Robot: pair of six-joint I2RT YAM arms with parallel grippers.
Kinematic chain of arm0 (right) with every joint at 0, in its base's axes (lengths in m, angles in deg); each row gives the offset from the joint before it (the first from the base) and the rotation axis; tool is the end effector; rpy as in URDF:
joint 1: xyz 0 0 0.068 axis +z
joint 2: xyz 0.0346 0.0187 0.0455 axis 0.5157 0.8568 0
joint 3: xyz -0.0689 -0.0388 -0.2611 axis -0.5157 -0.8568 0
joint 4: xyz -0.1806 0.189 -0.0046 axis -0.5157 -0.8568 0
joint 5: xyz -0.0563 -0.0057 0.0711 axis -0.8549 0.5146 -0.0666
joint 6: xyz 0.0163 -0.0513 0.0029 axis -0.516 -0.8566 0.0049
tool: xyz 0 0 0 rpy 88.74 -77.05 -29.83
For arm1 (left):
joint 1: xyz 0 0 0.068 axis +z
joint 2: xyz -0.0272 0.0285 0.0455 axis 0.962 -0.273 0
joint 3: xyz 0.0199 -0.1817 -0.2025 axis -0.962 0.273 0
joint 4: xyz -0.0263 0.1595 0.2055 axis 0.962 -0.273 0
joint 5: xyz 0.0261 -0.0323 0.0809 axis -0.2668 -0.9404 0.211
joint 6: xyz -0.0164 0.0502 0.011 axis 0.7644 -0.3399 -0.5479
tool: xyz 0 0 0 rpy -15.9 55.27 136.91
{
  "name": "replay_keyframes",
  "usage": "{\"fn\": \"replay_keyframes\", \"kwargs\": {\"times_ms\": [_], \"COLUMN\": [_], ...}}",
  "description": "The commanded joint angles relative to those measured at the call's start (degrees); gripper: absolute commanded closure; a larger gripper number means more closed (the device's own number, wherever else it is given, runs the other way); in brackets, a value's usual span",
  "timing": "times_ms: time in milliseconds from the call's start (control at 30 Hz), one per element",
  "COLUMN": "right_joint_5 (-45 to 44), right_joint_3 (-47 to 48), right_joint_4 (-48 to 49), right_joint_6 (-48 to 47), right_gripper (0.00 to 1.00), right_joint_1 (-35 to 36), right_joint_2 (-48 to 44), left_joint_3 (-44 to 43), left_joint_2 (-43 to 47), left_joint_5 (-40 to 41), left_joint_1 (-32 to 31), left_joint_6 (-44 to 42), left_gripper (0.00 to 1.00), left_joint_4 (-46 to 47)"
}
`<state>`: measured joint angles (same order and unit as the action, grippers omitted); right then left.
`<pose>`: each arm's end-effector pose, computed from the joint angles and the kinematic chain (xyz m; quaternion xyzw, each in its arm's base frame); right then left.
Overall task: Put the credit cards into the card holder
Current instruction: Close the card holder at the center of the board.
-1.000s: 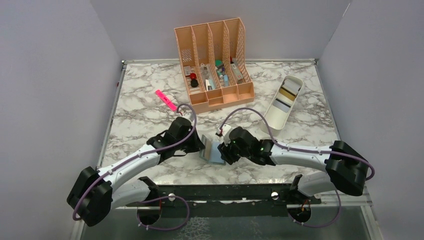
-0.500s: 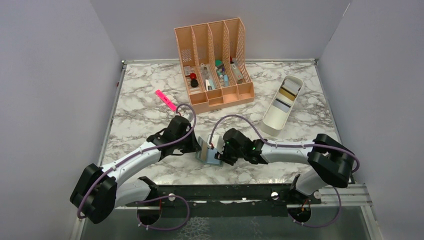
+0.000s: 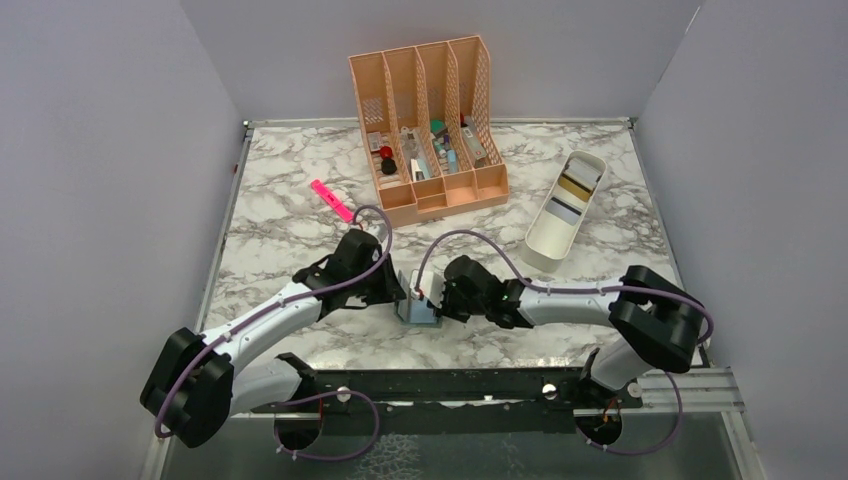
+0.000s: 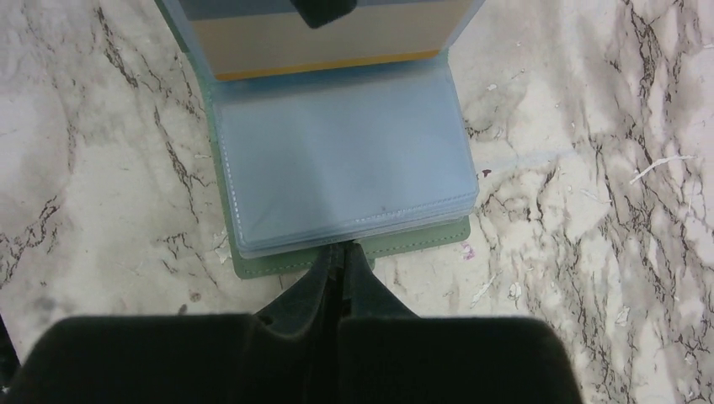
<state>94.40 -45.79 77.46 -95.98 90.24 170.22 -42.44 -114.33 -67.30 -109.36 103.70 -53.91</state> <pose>0.1504 0.2579 0.1559 -0.6165 0.6860 0.1560 0.3535 0.1749 -0.1319 0.1952 0.0043 0.9296 -0.2892 0.2285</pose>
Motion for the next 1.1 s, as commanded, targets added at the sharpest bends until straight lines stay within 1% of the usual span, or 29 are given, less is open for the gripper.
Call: {"fn": "replay_keyframes", "kwargs": {"times_ms": [0,67,167,233,400,433,533,633,733,900,1067], "right_joint_5": [3.4,3.8,5.2,6.3,5.8,5.5,5.5,5.8,4.5,4.2,3.6], "right_joint_3": [-3.0,-4.6,-6.2,-8.1,-12.2,-12.8,-14.4,-15.7,-17.6,-19.4,-20.4], "right_joint_4": [8.5,12.1,15.7,19.2,26.8,28.5,34.1,39.4,46.2,52.3,55.2], "right_joint_6": [0.1,0.7,0.9,1.2,2.2,2.4,4.2,6.6,9.3,12.9,14.0], "right_gripper": [0.99,0.99,0.99,0.99,0.99,0.99,0.99,0.99,0.99,0.99,0.99], "right_joint_1": [0.2,0.2,0.2,0.2,0.2,0.2,0.2,0.2,0.1,0.2,0.1], "right_joint_2": [-4.0,-5.5,-6.9,-7.6,-7.7,-7.6,-6.8,-5.3,-3.7,-0.6,0.4], "left_joint_3": [0.9,2.9,5.2,5.5,5.6,5.7,5.9,5.0,4.6,4.5,4.2], "left_joint_2": [1.6,2.0,2.2,2.1,1.4,1.1,0.2,-0.7,-1.2,-2.1,-2.9], "left_joint_5": [-8.1,-11.6,-14.1,-13.8,-12.5,-12.1,-10.1,-7.1,-3.9,-1.5,1.1], "left_joint_1": [0.0,0.0,0.0,0.0,0.0,0.0,0.0,0.0,0.0,0.0,0.0], "left_joint_6": [3.0,5.5,8.2,8.3,7.7,7.6,7.1,5.6,4.6,3.8,3.1], "left_gripper": [0.72,0.71,0.64,0.61,0.58,0.59,0.64,0.67,0.68,0.68,0.73], "left_joint_4": [4.6,9.1,14.5,15.0,15.4,15.5,15.2,12.8,10.7,9.1,7.8]}}
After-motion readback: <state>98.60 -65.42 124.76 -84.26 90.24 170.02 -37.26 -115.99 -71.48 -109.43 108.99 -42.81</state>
